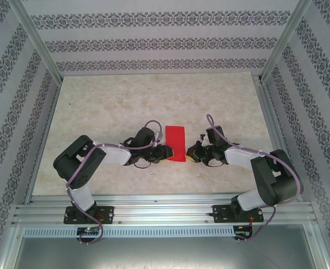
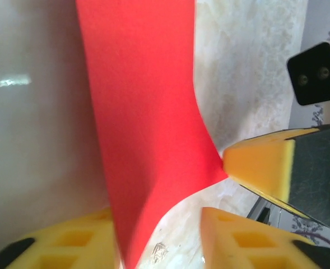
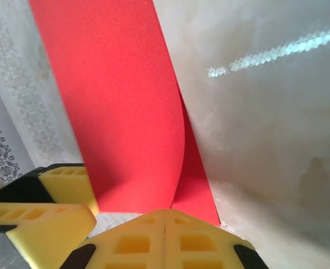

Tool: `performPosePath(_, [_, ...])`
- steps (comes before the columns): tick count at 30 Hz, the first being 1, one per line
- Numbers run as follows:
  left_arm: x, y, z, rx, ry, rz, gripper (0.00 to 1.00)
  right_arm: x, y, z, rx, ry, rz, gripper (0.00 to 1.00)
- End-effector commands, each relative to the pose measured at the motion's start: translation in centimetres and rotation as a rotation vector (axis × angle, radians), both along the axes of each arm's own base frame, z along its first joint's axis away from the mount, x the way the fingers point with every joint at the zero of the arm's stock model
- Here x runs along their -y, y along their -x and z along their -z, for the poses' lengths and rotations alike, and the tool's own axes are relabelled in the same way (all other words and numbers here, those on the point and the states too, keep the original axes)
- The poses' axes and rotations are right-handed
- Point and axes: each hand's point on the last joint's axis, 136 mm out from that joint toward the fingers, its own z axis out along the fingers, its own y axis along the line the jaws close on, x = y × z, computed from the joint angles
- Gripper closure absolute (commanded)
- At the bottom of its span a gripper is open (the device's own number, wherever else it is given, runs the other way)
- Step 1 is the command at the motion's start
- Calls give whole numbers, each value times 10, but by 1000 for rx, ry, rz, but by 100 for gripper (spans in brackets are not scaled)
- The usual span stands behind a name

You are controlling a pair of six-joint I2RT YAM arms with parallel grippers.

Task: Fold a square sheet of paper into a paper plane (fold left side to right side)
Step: Fold the triangle a second time at the center of the table.

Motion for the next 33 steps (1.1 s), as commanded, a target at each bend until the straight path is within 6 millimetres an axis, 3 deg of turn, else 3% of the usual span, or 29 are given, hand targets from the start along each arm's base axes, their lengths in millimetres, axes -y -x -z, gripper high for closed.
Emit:
performPosePath(1, [-21,-4,-10,85,-64,2,47,-5,-9,-13,28,-16,9,100])
performPosePath(6, [-47,-8,-34,254,-184,43,31,-11,-12,-18,28,-32,2,100])
performPosePath(10, [-41,4,-54,459,-179,189,30,-17,-16,-22,33,-47,-1,100])
performPosePath(16, [-19,18,-60,610,-178,345,29,-20,-21,-27,35,-46,-2,100])
performPosePath(22, [8,19,-44,625,-212,443,29,-24,-23,-30,30,-51,-9,100])
performPosePath(33, [26,3,-24,636,-311,493,34,-30,-24,-29,17,-59,-17,100])
